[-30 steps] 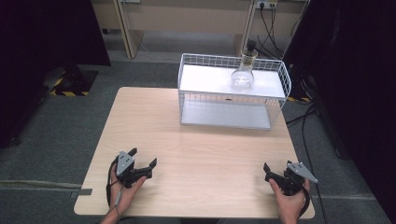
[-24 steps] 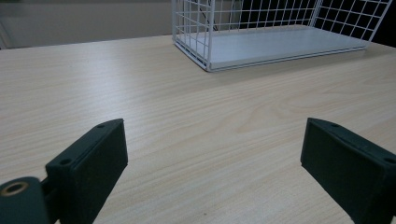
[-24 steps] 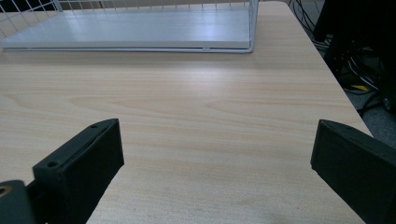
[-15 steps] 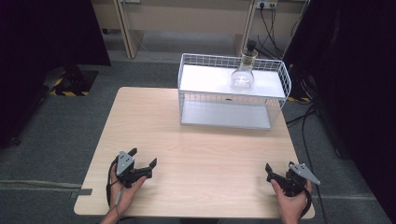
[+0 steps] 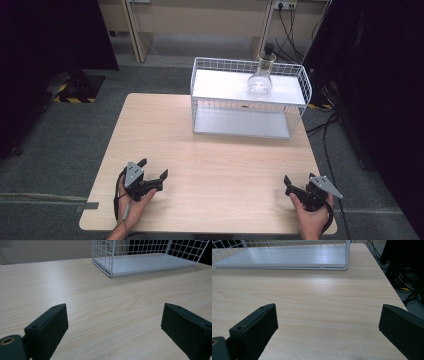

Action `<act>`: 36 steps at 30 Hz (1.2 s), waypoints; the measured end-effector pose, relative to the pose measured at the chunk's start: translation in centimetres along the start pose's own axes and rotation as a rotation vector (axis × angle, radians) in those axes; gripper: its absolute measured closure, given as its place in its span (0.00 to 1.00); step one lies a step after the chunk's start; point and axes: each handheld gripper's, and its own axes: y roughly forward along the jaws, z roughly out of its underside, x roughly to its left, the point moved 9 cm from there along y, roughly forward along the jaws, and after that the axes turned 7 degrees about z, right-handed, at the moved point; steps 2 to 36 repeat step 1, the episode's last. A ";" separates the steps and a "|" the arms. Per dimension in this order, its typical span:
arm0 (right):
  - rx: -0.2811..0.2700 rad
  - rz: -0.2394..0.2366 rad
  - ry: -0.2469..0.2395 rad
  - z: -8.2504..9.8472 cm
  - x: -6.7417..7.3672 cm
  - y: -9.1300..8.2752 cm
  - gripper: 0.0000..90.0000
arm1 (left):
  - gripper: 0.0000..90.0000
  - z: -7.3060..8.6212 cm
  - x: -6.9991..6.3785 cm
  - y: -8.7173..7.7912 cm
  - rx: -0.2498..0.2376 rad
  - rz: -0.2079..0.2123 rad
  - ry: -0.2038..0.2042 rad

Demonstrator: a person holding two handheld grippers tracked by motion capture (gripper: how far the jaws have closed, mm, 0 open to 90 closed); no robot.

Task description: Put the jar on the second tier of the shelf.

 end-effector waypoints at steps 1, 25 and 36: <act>0.001 0.000 0.001 0.0 0.0 0.0 0.02 | 0.08 0.0 0.0 0.0 0.000 0.000 -0.002; 0.001 0.000 0.001 0.0 0.0 0.0 0.02 | 0.08 0.0 0.0 0.0 0.000 0.000 -0.002; 0.001 0.000 0.001 0.0 0.0 0.0 0.02 | 0.08 0.0 0.0 0.0 0.000 0.000 -0.002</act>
